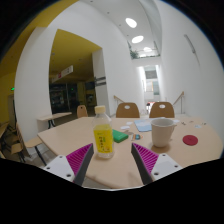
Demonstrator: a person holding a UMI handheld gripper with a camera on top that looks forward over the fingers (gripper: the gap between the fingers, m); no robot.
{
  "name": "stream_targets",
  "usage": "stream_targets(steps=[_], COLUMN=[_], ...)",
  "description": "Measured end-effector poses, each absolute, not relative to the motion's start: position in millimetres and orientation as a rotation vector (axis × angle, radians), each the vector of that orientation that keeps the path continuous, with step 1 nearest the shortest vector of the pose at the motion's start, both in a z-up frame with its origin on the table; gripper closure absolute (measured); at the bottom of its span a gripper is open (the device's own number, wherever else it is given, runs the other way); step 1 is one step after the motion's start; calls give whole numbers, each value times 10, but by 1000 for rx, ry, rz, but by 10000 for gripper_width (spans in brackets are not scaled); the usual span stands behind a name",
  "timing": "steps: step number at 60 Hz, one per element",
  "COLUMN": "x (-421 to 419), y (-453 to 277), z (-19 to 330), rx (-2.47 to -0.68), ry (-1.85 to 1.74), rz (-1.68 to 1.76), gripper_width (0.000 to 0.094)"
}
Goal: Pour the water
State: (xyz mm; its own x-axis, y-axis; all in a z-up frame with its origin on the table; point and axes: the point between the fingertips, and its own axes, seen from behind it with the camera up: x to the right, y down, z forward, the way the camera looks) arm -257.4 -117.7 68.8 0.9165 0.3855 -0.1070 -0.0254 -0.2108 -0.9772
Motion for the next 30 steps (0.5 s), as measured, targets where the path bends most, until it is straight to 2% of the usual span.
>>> stream_targets(steps=[7, 8, 24, 30], x=[-2623, -2862, -3157, -3357], y=[-1098, -982, -389, -192], z=[697, 722, 627, 531], rx=[-1736, -1734, -1742, -1802], ry=[-299, -295, -294, -251], rz=[371, 367, 256, 302], gripper_width=[108, 108, 107, 141])
